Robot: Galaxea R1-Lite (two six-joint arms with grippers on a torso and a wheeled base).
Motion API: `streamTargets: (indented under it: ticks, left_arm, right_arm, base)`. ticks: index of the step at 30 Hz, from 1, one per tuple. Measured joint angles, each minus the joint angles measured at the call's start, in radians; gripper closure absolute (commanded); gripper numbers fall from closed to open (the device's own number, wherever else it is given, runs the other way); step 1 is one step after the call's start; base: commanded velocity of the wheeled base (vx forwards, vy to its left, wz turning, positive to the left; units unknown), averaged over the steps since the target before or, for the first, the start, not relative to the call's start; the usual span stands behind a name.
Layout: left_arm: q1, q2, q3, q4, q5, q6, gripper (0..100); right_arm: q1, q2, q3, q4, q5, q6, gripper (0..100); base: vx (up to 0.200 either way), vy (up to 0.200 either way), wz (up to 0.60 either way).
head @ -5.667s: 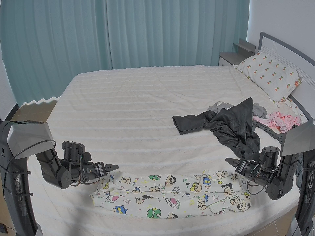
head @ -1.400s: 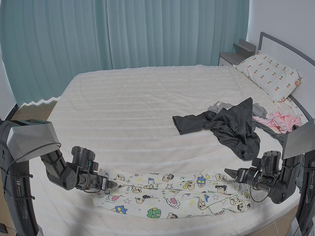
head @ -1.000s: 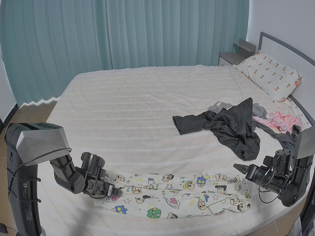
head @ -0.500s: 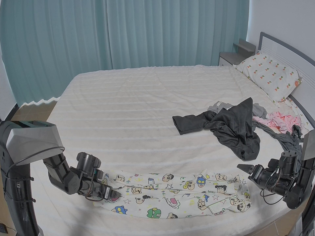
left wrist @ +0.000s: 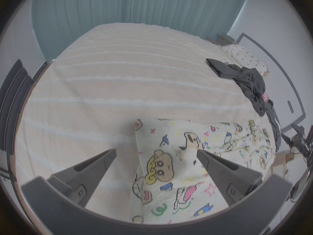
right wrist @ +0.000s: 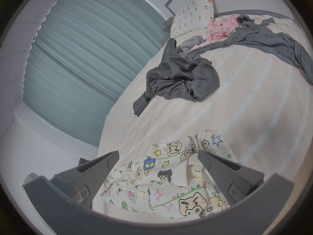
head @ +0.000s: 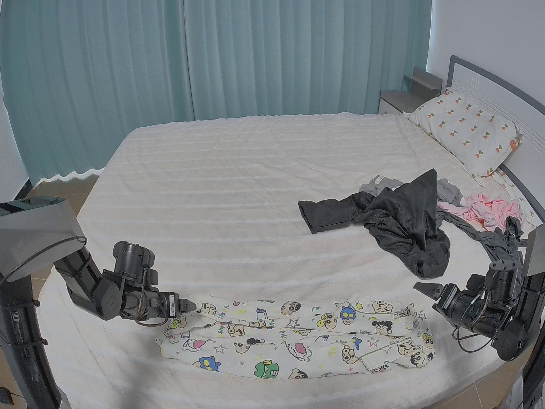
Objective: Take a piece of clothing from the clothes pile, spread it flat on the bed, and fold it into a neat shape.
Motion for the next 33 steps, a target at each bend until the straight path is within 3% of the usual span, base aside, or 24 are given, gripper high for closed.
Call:
streamTargets:
  ticks: [13, 31, 32, 33]
  left_arm:
    - [-0.082, 0.135, -0.053, -0.002, 0.161, 0.093, 0]
    - [-0.132, 0.176, -0.072, 0.006, 0.173, 0.139, 0]
    - [-0.137, 0.176, -0.070, 0.009, 0.173, 0.139, 100]
    - [-0.141, 0.176, -0.067, 0.011, 0.173, 0.139, 100]
  right_arm:
    - [-0.016, -0.005, 0.000, 0.000, -0.002, -0.001, 0]
    - [-0.016, -0.008, 0.000, 0.000, -0.006, -0.001, 0]
    - [-0.016, -0.007, 0.000, 0.000, -0.006, -0.001, 0]
    - [-0.017, -0.007, 0.000, 0.000, -0.006, -0.001, 0]
  base:
    - [0.000, 0.000, 0.00]
    - [0.000, 0.000, 0.00]
    - [0.000, 0.000, 0.00]
    - [0.000, 0.000, 0.00]
